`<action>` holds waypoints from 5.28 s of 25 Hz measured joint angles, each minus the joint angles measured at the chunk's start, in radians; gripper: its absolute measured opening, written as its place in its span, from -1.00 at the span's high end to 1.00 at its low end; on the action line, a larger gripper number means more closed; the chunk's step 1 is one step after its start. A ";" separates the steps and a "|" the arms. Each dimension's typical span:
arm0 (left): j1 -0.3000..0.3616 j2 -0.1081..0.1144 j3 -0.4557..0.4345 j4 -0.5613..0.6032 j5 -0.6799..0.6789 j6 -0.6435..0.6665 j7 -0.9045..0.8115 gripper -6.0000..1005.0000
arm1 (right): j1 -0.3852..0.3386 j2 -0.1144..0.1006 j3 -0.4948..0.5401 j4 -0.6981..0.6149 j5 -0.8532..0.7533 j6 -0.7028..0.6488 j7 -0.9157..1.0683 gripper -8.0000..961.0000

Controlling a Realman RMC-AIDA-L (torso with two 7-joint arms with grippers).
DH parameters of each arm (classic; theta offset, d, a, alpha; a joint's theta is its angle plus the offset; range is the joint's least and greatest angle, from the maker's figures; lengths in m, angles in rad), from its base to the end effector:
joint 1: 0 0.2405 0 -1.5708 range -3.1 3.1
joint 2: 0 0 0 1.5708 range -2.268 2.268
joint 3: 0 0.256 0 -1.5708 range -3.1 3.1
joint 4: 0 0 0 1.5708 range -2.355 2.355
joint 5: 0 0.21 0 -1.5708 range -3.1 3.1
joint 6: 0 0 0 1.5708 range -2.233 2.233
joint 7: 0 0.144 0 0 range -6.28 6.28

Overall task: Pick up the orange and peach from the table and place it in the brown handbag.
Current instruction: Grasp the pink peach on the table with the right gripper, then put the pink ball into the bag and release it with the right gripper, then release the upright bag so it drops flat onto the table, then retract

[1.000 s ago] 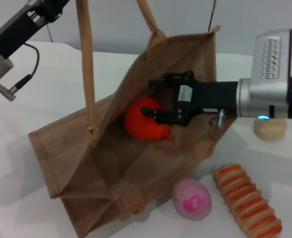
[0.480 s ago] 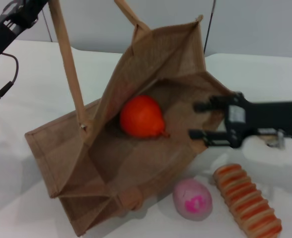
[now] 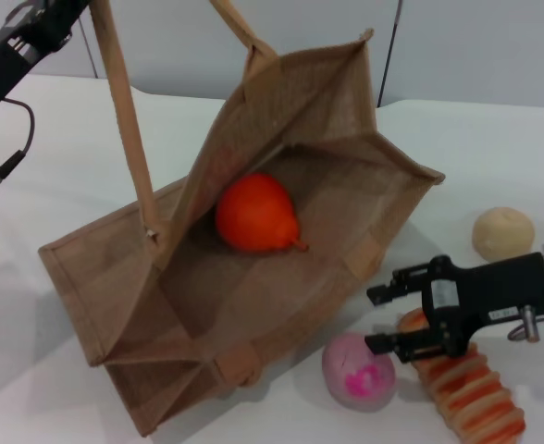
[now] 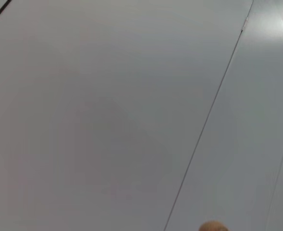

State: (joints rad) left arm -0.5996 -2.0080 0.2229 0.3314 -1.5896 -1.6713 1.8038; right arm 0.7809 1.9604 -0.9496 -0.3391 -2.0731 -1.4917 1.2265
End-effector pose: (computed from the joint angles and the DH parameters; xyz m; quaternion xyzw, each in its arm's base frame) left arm -0.2535 0.3602 0.0840 -0.7214 -0.2537 -0.5834 0.2734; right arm 0.2378 0.3485 -0.0349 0.9893 -0.0957 -0.1100 0.0050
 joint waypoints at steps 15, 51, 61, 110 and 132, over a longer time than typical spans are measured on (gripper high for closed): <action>-0.004 0.003 -0.001 0.000 -0.001 0.001 0.000 0.77 | 0.042 0.028 -0.014 0.000 -0.141 0.006 0.119 -0.36; -0.009 0.003 -0.001 -0.005 0.005 0.001 0.000 0.77 | 0.078 0.053 -0.067 -0.003 -0.205 -0.016 0.148 0.12; -0.009 0.003 -0.001 -0.005 0.008 0.006 0.000 0.77 | 0.065 0.053 -0.031 -0.052 -0.199 -0.092 0.101 0.20; -0.086 -0.009 -0.001 -0.008 0.063 -0.001 -0.009 0.77 | 0.263 0.077 0.155 0.192 0.197 0.366 -0.354 0.32; -0.064 -0.020 0.012 -0.045 0.070 0.147 0.195 0.70 | -0.070 0.054 0.167 0.131 0.615 0.019 -0.650 -0.60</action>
State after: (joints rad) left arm -0.6634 -2.0277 0.2349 0.2863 -1.5200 -1.5245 1.9993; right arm 0.7107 2.0143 -0.7824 -0.2080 -1.4579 -1.4728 0.5766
